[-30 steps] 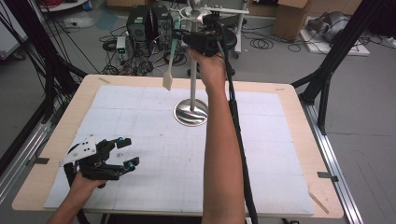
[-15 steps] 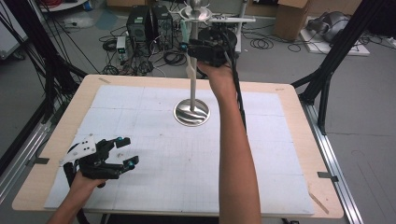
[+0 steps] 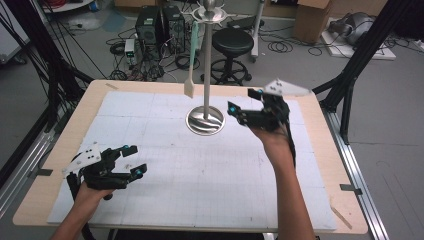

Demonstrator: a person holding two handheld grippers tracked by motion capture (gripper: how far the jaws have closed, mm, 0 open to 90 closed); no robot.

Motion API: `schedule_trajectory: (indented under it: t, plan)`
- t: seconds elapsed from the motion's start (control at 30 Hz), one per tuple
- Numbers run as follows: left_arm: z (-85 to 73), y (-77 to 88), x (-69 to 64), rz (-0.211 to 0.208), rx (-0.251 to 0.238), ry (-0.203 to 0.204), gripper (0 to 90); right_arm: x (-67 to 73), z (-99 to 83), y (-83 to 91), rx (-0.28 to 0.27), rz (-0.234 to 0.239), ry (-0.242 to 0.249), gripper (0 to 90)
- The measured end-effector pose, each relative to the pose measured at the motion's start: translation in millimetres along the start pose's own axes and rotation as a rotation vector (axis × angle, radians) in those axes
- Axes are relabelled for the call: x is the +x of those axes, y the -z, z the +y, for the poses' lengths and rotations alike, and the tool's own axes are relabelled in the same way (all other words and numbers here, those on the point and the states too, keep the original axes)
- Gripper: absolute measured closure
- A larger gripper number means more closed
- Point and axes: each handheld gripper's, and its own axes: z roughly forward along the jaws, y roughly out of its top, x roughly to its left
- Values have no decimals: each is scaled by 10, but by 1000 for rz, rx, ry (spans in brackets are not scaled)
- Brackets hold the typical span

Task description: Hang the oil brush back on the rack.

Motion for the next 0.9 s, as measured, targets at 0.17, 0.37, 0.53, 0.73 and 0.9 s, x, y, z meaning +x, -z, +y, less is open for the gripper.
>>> schedule_trajectory:
  t: [0.17,0.37,0.53,0.73,0.9]
  plan:
    - [-17,-4,-3,7,-2,4,222,13,-507,408,-39,1,9,167]
    - [-26,-24,-14,20,-6,9,222,117,-1086,829,-4,-44,6,167]
    - [-44,-25,-13,25,-1,6,222,168,-1443,1055,-1,-78,-20,167]
    - [-53,-22,-47,18,1,3,221,161,-1607,1182,7,-98,-33,168]
    - [-68,-12,-83,17,5,-2,221,166,-1604,1215,-17,-110,-38,168]
